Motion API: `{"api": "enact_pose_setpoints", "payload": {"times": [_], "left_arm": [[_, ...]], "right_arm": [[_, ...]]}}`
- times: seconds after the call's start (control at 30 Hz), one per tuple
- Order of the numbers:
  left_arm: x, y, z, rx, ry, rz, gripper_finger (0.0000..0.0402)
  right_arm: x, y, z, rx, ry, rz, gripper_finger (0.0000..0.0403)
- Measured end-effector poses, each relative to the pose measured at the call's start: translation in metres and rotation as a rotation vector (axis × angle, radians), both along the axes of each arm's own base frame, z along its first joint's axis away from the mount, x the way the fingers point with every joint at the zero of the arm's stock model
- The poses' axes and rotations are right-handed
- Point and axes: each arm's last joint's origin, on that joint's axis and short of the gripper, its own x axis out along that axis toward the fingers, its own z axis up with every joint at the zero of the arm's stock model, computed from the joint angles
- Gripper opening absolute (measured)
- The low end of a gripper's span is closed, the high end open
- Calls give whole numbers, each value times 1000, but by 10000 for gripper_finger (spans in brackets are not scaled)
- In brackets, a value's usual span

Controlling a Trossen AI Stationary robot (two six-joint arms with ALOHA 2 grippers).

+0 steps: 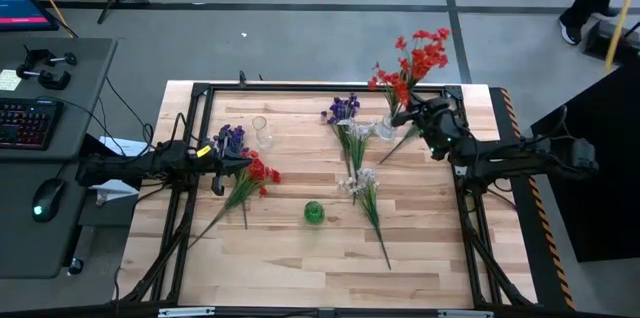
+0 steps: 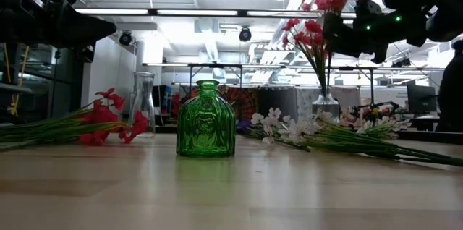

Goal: Sort flowers into vase by color
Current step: Put the right orange flowers into the top right transparent flower vase

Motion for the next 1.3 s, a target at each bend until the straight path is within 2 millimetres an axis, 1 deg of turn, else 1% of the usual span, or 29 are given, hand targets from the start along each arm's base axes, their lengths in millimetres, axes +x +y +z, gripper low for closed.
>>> {"api": "enact_pose_setpoints", "payload": {"times": [0.17, 0.47, 0.57, 0.8, 0.93, 1.1, 1.2, 1.3], "left_arm": [[0, 0, 0, 0, 0, -1, 5], [0, 0, 0, 0, 0, 0, 5], [0, 0, 0, 0, 0, 0, 5], [0, 0, 0, 0, 0, 0, 5], [0, 0, 0, 0, 0, 0, 5], [0, 0, 0, 0, 0, 0, 5], [0, 0, 0, 0, 0, 0, 5], [0, 0, 0, 0, 0, 0, 5]], "right_arm": [[2, 1, -5, 33, 25, 51, 0], [2, 1, -6, 24, 49, 55, 3], [2, 1, -5, 23, 48, 49, 23], [1, 0, -5, 26, 42, 33, 107], [1, 1, -5, 23, 33, 45, 140], [3, 3, -4, 21, 32, 73, 162], [4, 7, -2, 10, 20, 97, 165], [4, 12, -1, -8, 54, 118, 165]]}}
